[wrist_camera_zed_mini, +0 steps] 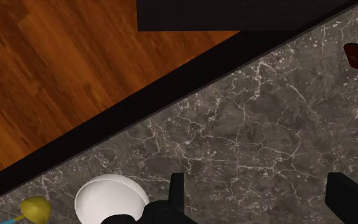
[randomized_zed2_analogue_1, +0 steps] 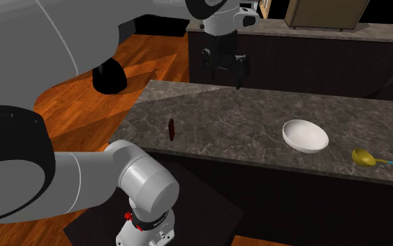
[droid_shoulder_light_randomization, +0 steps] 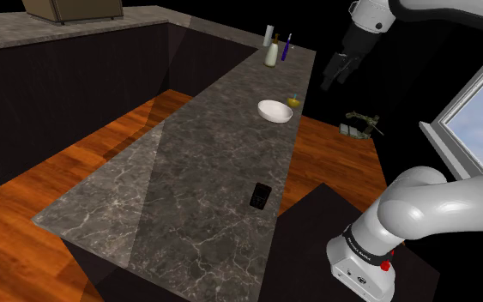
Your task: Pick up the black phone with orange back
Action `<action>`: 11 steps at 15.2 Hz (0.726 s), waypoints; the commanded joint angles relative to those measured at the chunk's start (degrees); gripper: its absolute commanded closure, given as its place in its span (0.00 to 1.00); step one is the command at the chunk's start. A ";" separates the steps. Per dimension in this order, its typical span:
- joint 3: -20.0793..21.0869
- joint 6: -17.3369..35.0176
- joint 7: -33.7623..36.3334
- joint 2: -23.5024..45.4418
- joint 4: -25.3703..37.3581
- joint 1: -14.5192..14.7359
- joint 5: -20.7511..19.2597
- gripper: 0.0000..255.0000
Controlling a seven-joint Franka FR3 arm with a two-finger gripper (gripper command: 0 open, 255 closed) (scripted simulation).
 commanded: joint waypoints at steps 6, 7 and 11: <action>4.08 2.53 9.25 -1.70 -7.70 -0.36 3.89 0.00; 4.95 3.10 11.11 -1.86 -9.09 -0.34 4.79 0.00; 8.60 5.74 18.53 -1.83 -14.09 -0.01 8.83 0.00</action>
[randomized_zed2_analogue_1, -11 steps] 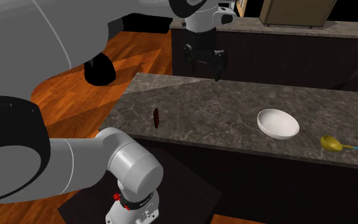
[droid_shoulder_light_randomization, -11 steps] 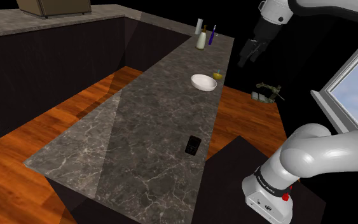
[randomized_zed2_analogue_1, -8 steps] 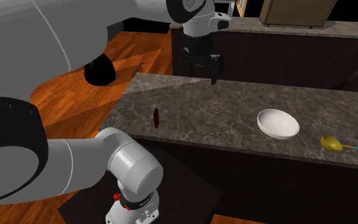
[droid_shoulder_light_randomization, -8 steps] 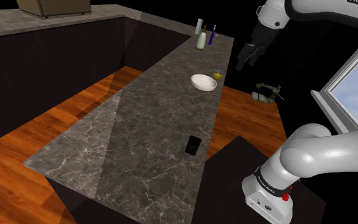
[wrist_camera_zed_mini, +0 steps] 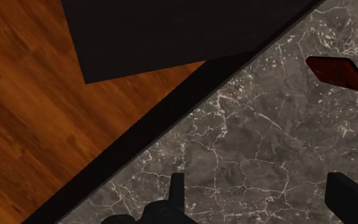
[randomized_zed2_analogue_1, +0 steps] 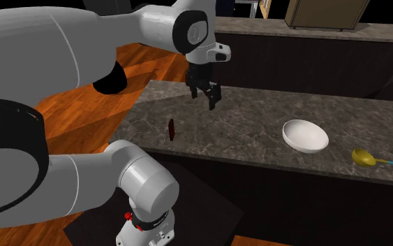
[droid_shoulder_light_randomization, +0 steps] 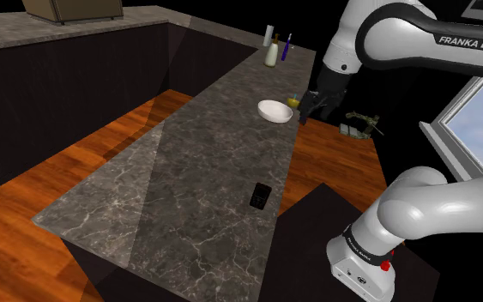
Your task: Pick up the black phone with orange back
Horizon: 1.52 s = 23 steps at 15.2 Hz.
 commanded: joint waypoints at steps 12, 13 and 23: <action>13.41 13.23 23.78 8.66 -10.12 3.17 15.95 0.00; 14.51 14.67 25.48 10.08 -10.38 3.44 17.24 0.00; 20.23 26.12 31.78 20.10 -12.53 4.34 23.03 0.00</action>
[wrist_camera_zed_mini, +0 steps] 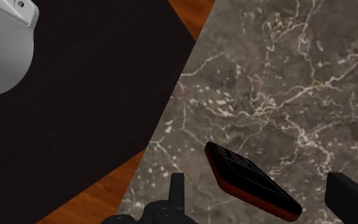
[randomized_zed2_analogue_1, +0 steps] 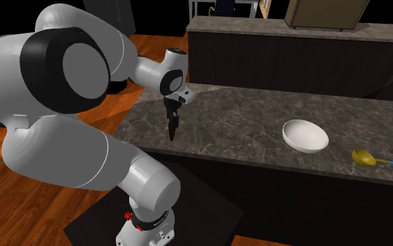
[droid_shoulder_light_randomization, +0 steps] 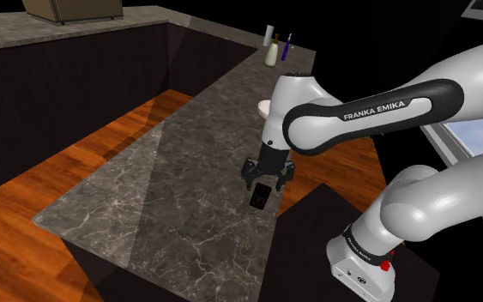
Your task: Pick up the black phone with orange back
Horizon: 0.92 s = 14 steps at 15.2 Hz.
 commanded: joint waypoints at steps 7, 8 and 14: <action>0.80 3.70 -0.33 2.47 -1.23 -0.09 0.47 1.00; 0.79 3.70 -0.33 2.47 -1.23 -0.09 0.46 1.00; 0.81 3.66 -0.30 2.36 -1.30 -0.02 0.52 1.00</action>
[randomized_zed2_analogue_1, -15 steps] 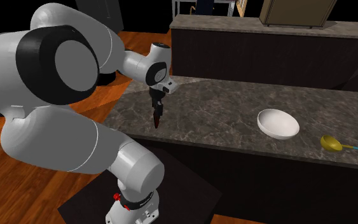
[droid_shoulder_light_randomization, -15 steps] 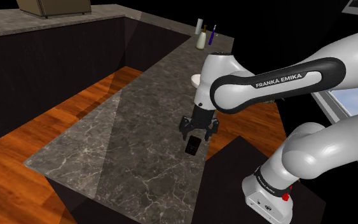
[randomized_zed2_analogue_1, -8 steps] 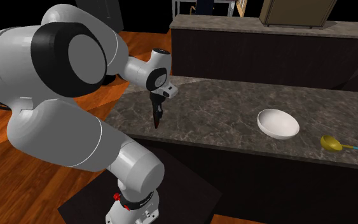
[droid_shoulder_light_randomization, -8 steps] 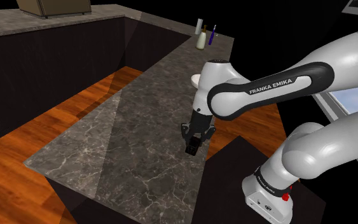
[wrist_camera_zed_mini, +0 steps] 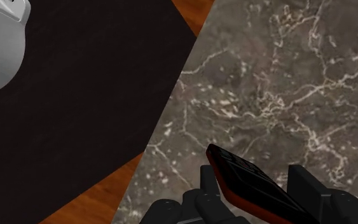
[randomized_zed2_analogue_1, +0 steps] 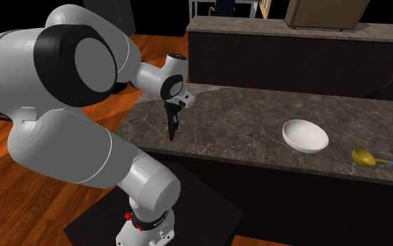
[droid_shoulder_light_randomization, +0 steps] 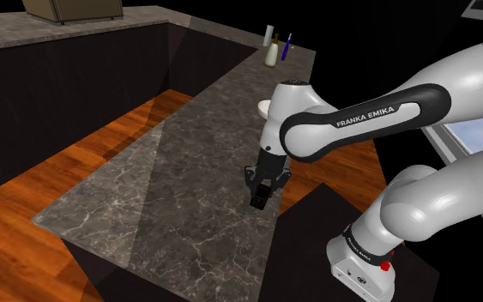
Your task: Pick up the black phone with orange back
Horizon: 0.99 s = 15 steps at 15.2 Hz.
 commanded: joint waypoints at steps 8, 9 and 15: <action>-1.75 -7.99 0.79 -5.05 3.08 0.08 -1.08 1.00; -1.97 -8.95 0.89 -5.57 3.52 0.07 -1.24 1.00; -3.25 -14.50 1.50 -8.23 6.46 -0.05 -2.21 1.00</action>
